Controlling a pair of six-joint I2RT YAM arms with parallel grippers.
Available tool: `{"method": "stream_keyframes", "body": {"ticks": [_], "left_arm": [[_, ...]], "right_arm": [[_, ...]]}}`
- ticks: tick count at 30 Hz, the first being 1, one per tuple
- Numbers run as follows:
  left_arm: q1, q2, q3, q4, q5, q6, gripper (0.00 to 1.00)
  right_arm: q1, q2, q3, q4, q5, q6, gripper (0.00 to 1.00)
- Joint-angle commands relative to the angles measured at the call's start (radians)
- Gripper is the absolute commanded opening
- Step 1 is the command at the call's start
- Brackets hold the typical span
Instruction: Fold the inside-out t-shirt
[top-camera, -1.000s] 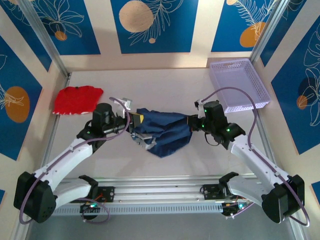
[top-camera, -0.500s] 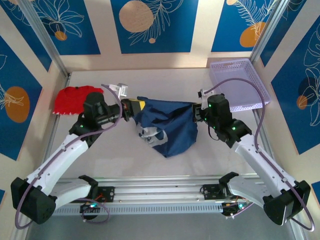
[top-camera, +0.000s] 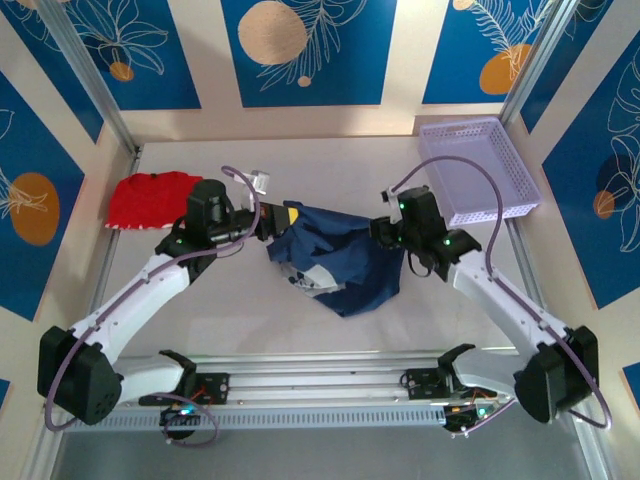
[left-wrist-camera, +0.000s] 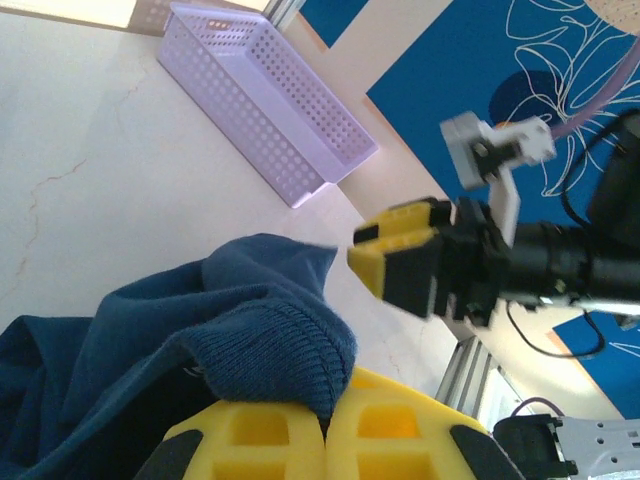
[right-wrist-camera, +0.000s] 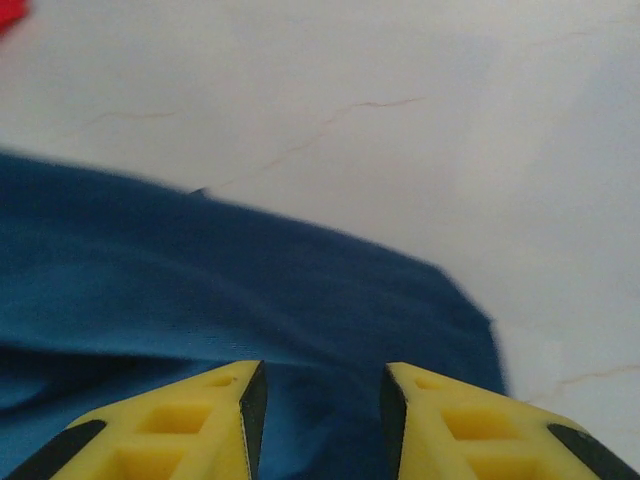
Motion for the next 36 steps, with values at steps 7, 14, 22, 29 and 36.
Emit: {"method": "stream_keyframes", "body": {"ticks": [7,14,22,29,36], "left_arm": [[0.010,0.006,0.016,0.000,0.021,0.014,0.00],[0.010,0.006,0.012,-0.007,0.021,0.018,0.00],[0.010,0.006,0.008,-0.017,0.032,0.030,0.00],[0.010,-0.006,-0.005,-0.049,0.028,0.061,0.00],[0.010,-0.059,-0.041,-0.217,-0.294,0.115,0.00]], "right_arm": [[0.166,-0.043,-0.160,0.254,-0.165,-0.041,0.27],[0.204,0.125,-0.132,0.373,-0.123,-0.048,0.23],[0.226,0.177,-0.109,0.374,0.192,-0.100,0.39],[0.200,0.283,-0.055,0.415,0.233,-0.161,0.45],[0.144,0.299,0.047,0.316,0.066,-0.175,0.03]]}}
